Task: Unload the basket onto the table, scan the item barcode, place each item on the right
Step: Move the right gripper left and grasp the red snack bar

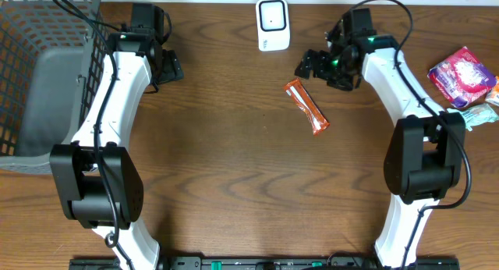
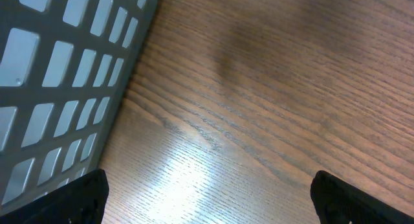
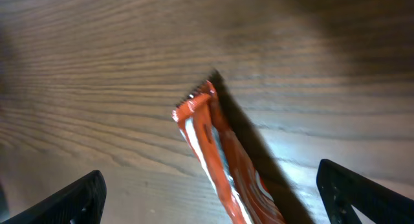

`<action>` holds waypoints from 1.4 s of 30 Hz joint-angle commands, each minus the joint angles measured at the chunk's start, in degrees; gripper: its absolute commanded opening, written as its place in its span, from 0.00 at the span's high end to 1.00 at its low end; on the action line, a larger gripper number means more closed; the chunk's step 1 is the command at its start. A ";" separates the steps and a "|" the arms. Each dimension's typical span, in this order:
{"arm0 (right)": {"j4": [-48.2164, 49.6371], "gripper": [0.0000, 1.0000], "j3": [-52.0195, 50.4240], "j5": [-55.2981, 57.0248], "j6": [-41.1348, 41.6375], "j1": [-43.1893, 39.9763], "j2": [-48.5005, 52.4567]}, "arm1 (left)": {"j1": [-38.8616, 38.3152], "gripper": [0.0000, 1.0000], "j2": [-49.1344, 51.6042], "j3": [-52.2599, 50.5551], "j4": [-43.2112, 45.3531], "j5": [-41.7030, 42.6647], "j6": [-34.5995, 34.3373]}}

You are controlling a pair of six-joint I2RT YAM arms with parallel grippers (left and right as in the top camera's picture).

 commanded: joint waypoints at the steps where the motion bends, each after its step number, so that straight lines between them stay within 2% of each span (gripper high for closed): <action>1: 1.09 0.01 -0.04 2.29 -0.92 2.25 -1.60 | 0.02 0.01 -0.28 -0.33 -0.17 -0.52 0.13; 9: 4.59 0.01 -0.04 5.07 -2.43 7.19 -1.60 | 0.02 0.01 -0.28 -0.33 -0.15 -0.52 0.13; 12: 5.88 0.04 -0.07 5.70 -2.86 8.61 -1.57 | 0.02 0.01 -0.28 -0.33 -0.17 -0.52 0.13; 13: 6.14 0.01 -0.07 6.40 -2.84 9.20 -1.60 | 0.02 0.01 -0.28 -0.33 -0.15 -0.52 0.13; 22: 7.76 0.01 -0.07 8.33 -2.84 11.23 -1.57 | 0.02 0.01 -0.28 -0.33 -0.15 -0.52 0.13; 30: 3.48 0.01 -0.07 19.28 -2.91 11.34 -1.57 | 0.02 0.01 -0.28 -0.33 -0.15 -0.52 0.13; 37: 0.98 0.06 -0.07 19.85 -8.81 10.86 -1.57 | 0.02 0.01 -0.28 -0.33 -0.17 -0.52 0.13; 42: -1.03 0.07 -0.07 19.85 -12.70 10.38 -1.57 | 0.02 0.01 -0.28 -0.33 -0.17 -0.52 0.13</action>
